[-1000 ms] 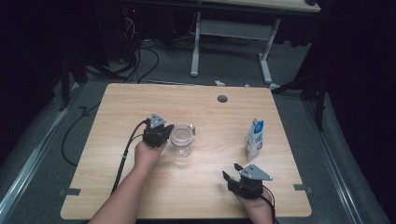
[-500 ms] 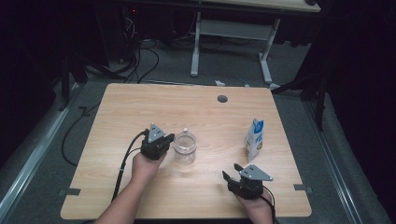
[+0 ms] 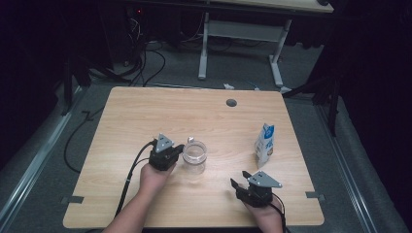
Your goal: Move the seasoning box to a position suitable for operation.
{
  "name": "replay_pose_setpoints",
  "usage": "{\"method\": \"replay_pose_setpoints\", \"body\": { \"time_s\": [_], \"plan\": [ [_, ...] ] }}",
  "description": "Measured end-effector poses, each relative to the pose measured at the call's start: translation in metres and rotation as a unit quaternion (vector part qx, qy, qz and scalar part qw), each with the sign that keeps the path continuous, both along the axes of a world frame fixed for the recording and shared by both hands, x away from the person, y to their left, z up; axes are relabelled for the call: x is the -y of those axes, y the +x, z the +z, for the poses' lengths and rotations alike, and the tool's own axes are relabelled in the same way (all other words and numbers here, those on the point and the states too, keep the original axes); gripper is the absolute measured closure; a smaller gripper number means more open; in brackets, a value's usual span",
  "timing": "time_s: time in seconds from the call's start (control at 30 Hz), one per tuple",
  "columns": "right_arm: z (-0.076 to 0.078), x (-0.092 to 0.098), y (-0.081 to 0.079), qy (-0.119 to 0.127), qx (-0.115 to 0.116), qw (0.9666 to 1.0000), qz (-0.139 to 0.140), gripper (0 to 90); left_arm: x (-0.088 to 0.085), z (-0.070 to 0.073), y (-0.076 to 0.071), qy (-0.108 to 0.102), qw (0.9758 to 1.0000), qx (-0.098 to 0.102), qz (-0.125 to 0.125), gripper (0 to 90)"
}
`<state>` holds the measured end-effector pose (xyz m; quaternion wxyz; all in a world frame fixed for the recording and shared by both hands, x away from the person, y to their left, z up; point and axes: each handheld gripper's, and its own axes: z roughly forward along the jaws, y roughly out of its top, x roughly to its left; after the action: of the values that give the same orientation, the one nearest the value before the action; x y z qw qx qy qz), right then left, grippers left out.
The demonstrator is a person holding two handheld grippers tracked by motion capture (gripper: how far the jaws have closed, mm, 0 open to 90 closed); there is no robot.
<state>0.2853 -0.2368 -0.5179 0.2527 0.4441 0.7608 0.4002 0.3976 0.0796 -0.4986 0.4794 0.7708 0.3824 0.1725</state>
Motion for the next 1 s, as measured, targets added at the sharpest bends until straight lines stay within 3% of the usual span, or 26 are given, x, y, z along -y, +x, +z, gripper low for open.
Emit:
{"method": "replay_pose_setpoints", "body": {
  "time_s": [0.07, 0.27, 0.33, 0.4, 0.53, 0.67, 1.0],
  "plan": [
    [0.0, -0.001, 0.0, 0.002, 0.001, 1.0, 0.001, 45.2, -0.001, -0.001, -0.017, -0.008, 0.9999, 0.005, -0.004, 90.0],
    [0.001, -0.003, 0.002, -0.001, 0.002, 1.0, 0.003, 45.3, -0.004, 0.0, -0.036, -0.016, 0.9996, 0.015, -0.014, 90.0],
    [0.0, -0.003, 0.002, -0.002, 0.001, 1.0, 0.004, 45.4, -0.004, 0.0, -0.038, -0.02, 0.9995, 0.016, -0.018, 90.0],
    [0.0, -0.002, 0.001, -0.001, -0.001, 1.0, 0.002, 45.3, -0.006, -0.002, -0.037, -0.008, 0.9997, 0.019, -0.011, 90.0],
    [0.0, -0.001, 0.001, -0.001, -0.001, 1.0, 0.002, 45.7, -0.008, -0.006, -0.025, -0.005, 0.9999, 0.007, 0.009, 90.0],
    [0.0, -0.002, 0.003, 0.001, 0.0, 1.0, 0.006, 46.3, -0.005, -0.006, -0.021, -0.002, 1.0, 0.006, 0.007, 90.0],
    [0.0, -0.007, 0.007, -0.003, 0.0, 0.9999, 0.015, 46.8, 0.002, -0.009, -0.037, -0.001, 0.9999, 0.007, -0.013, 90.0]
  ]
}}
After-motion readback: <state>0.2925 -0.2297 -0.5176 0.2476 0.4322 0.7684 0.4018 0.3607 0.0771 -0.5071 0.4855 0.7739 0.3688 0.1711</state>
